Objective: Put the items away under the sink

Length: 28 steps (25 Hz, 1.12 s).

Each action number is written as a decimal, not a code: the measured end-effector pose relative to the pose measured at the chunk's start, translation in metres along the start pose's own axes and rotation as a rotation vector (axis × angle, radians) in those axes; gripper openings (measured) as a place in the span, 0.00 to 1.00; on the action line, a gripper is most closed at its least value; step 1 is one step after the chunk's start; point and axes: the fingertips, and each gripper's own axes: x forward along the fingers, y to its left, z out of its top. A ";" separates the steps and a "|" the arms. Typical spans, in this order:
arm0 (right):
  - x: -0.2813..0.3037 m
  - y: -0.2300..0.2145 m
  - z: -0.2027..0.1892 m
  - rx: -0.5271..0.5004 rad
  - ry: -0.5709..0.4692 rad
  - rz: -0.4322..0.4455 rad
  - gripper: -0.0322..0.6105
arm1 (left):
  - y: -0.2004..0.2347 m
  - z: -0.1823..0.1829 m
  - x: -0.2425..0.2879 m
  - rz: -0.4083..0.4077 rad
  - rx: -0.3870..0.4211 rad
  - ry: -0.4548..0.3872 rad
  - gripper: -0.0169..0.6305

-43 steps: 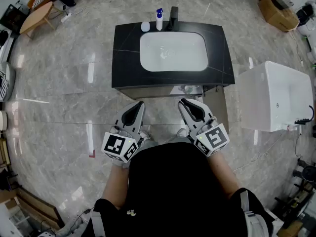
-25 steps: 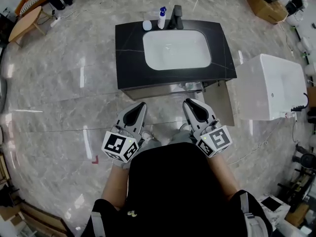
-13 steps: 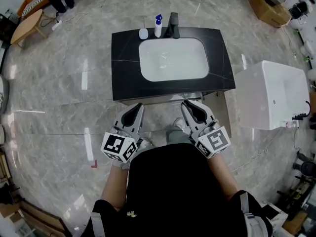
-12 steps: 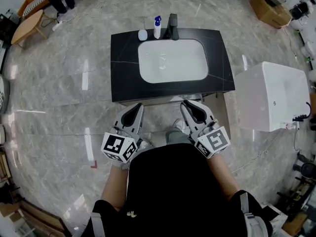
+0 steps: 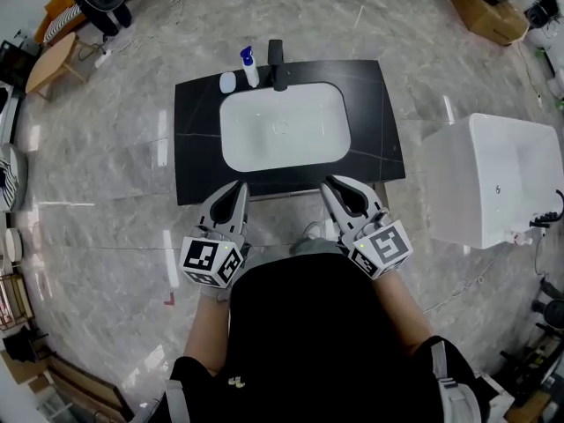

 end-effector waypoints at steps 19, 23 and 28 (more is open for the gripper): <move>0.015 -0.074 -0.005 0.067 0.036 -0.172 0.14 | 0.066 0.002 0.103 0.016 0.016 0.095 0.07; 0.033 -0.080 -0.005 0.108 0.037 -0.253 0.14 | 0.103 0.003 0.130 -0.008 0.011 0.116 0.07; 0.056 -0.083 -0.004 0.122 0.042 -0.338 0.14 | 0.145 -0.002 0.166 -0.043 0.014 0.157 0.10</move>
